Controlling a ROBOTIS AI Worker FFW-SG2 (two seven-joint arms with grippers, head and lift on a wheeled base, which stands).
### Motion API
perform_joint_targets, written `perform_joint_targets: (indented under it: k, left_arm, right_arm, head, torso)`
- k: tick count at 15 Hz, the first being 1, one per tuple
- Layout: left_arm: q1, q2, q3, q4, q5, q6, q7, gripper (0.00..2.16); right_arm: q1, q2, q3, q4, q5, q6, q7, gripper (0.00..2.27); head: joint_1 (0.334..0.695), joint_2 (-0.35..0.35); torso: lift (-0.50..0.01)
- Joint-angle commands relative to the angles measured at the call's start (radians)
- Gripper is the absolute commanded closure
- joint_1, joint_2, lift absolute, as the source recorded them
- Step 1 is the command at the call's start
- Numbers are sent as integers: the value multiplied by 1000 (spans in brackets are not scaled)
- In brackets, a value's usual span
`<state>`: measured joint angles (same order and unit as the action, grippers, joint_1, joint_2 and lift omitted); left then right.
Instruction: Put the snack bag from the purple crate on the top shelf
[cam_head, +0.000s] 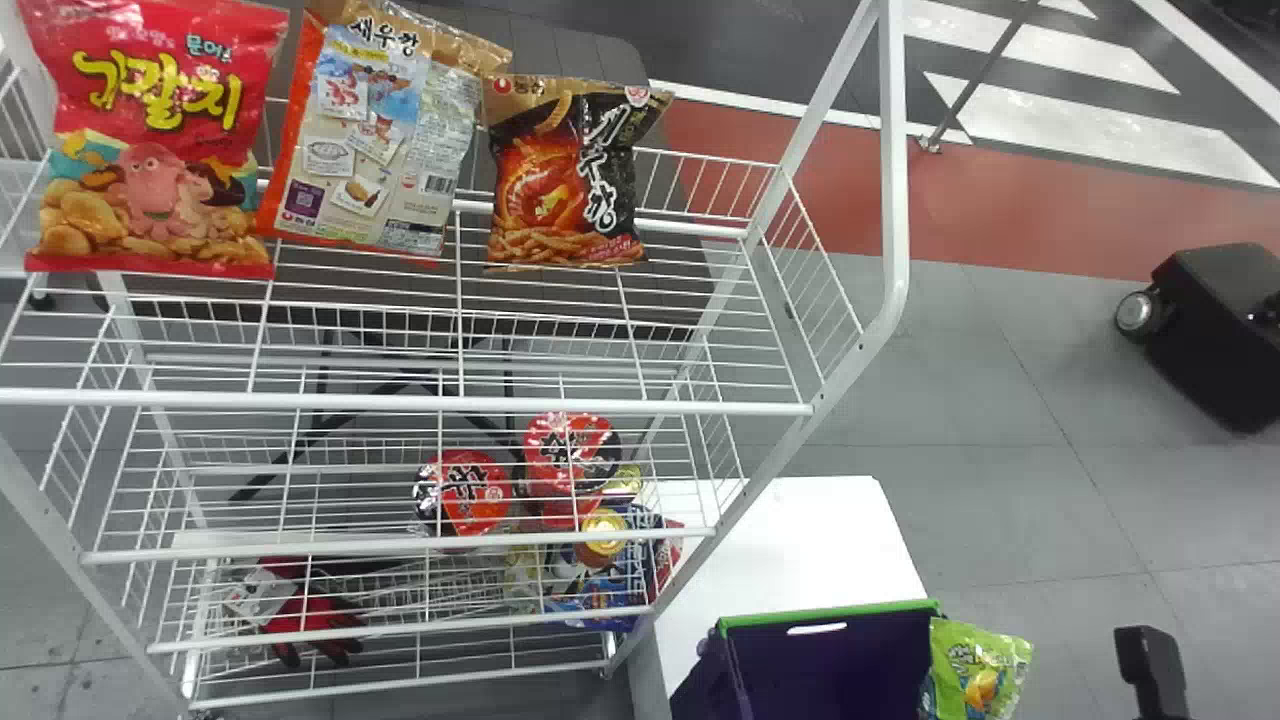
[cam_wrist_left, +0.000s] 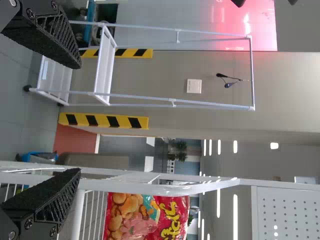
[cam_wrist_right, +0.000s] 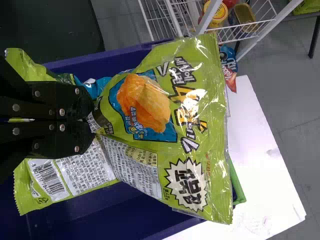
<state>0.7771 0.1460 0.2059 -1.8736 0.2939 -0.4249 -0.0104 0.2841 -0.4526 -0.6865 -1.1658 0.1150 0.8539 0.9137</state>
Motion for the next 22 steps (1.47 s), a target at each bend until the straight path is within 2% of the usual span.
perform_joint_targets:
  k: [1,15,20,22]
  left_arm:
    - [1,1,4,-2,-2,7,0,70]
    - [100,-13,4,-55,-9,-51,12,70]
    - [146,-19,-20,-73,-27,-91,23,73]
    - [162,-19,-23,-84,-42,-100,24,73]
  right_arm:
    - [-5,-1,4,0,0,5,1,2226]
    - [-74,-1,96,11,-3,-20,-1,2226]
    - [-59,11,122,0,-8,-42,-2,2226]
    - [-13,20,124,-58,-38,-11,-1,2226]
  head:
    - [695,-350]
    - [695,-350]
    - [695,-350]
    - [695,-350]
  torso:
    - [-40]
    - [9]
    - [9]
    - [10]
